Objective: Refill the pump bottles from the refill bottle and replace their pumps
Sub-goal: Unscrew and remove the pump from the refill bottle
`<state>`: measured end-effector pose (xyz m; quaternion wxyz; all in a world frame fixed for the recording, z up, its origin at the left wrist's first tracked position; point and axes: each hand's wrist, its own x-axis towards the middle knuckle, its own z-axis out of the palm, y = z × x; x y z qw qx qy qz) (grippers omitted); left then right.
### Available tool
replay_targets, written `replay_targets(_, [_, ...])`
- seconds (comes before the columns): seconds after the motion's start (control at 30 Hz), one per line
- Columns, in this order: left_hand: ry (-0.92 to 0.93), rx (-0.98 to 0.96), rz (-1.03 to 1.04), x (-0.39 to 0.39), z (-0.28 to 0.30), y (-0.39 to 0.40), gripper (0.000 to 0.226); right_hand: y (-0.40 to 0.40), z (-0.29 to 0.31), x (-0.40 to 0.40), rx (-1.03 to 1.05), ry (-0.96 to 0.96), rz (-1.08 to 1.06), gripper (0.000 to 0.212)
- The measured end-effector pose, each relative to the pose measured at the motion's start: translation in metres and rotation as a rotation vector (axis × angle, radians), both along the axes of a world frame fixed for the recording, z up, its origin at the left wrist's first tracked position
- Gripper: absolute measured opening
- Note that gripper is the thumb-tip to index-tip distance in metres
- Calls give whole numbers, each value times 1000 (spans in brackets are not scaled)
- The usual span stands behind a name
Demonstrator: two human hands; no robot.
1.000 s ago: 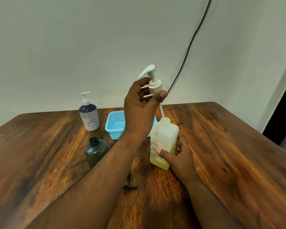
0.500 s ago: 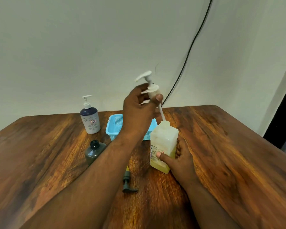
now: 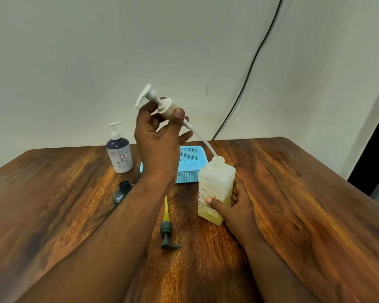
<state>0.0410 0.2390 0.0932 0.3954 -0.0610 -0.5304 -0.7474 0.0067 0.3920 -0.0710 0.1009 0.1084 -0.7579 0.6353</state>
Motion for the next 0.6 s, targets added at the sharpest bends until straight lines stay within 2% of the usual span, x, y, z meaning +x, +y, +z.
replay_targets(0.13, [46, 122, -9, 12, 2, -9, 37, 0, 1, 1, -1, 8, 2, 90])
replay_targets(0.2, [111, 123, 19, 21, -2, -15, 35, 0, 1, 2, -3, 16, 4, 88])
replay_targets(0.3, [204, -178, 126, 38, -28, -18, 35, -1, 2, 2, 1, 22, -8, 87])
replay_targets(0.37, [148, -434, 134, 48, -58, -15, 34, -1, 2, 2, 0, 25, -15, 86])
replay_targets(0.5, [13, -921, 11, 59, -114, -23, 42, 2, 3, 2, -5, 40, -13, 84])
replay_targets(0.6, [-97, -1146, -179, 62, -129, -30, 42, 8, 4, 1, 0, 35, -31, 75])
